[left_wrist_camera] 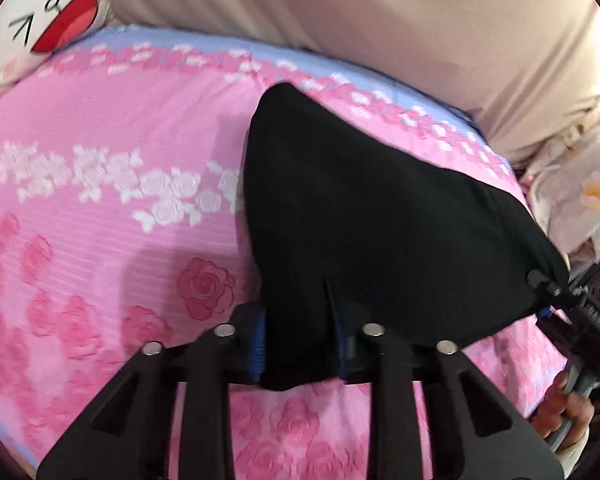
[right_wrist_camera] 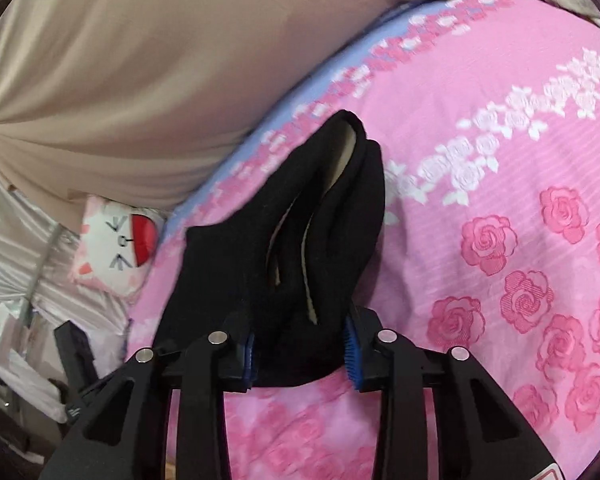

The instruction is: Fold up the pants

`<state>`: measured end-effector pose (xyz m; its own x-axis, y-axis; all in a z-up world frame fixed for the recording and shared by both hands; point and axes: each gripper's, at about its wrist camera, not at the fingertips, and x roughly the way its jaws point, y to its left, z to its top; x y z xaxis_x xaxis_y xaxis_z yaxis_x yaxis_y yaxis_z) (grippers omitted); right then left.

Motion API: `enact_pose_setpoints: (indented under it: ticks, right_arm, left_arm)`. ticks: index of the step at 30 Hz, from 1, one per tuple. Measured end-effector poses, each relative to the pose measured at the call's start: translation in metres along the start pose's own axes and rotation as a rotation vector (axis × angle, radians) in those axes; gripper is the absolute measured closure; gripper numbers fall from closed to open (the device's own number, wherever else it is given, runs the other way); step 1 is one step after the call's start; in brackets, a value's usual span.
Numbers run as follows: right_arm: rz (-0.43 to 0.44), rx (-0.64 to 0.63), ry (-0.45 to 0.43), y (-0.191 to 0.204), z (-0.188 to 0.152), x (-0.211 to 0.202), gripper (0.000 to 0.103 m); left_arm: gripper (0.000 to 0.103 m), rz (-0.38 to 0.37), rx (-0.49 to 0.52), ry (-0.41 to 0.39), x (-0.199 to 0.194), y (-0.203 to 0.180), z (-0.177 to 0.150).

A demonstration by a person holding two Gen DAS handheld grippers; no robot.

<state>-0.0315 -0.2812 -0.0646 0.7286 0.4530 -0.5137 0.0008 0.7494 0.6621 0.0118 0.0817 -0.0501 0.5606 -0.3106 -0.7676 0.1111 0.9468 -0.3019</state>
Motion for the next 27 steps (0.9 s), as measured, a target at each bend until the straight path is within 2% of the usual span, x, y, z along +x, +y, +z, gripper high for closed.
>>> enact_pose_setpoints:
  ticks: [3, 5, 7, 8, 9, 10, 11, 12, 15, 17, 19, 24, 27]
  right_arm:
    - [-0.056, -0.047, 0.026, 0.007, -0.019, -0.021, 0.072]
    - [-0.12, -0.037, 0.067, -0.008, -0.034, -0.016, 0.066]
    - [-0.19, -0.006, 0.09, -0.026, -0.044, -0.007, 0.043]
    - [-0.146, 0.036, 0.056, -0.035, -0.047, -0.012, 0.043]
    - [-0.142, 0.057, 0.053, -0.037, -0.045, -0.014, 0.04]
    - [-0.153, 0.061, 0.051, -0.037, -0.043, -0.016, 0.038]
    - [-0.159, 0.049, 0.042, -0.035, -0.041, -0.018, 0.038]
    - [-0.168, 0.024, 0.021, -0.031, -0.037, -0.021, 0.038]
    - [-0.172, -0.008, 0.001, -0.023, -0.027, -0.02, 0.037]
    - [-0.164, -0.015, -0.004, -0.021, -0.019, -0.014, 0.034]
    - [-0.178, -0.031, -0.007, -0.019, -0.013, -0.009, 0.03]
    - [-0.187, -0.042, 0.035, -0.024, -0.001, 0.012, 0.03]
    - [-0.174, -0.019, 0.065, -0.031, 0.001, 0.023, 0.03]
  left_arm:
    - [0.08, -0.032, 0.035, 0.039, -0.022, 0.0, -0.011]
    - [0.075, -0.028, 0.053, 0.073, -0.019, -0.001, -0.025]
    - [0.061, 0.029, 0.076, 0.094, -0.008, 0.0, -0.037]
    - [0.045, 0.066, 0.076, 0.095, -0.003, 0.0, -0.04]
    - [0.033, 0.096, 0.07, 0.083, -0.002, 0.0, -0.04]
    - [0.026, 0.131, 0.065, 0.063, -0.003, -0.001, -0.04]
    - [0.016, 0.147, 0.07, 0.046, -0.005, -0.004, -0.039]
    - [0.012, 0.157, 0.082, 0.032, -0.007, -0.006, -0.038]
    - [0.012, 0.222, 0.123, -0.004, -0.011, -0.014, -0.034]
    - [0.012, 0.228, 0.127, 0.002, -0.01, -0.015, -0.033]
    - [0.012, 0.214, 0.124, 0.014, -0.004, -0.016, -0.028]
    - [0.008, 0.154, 0.135, 0.049, 0.013, -0.013, -0.017]
    - [0.006, 0.117, 0.109, 0.076, 0.026, -0.011, -0.01]
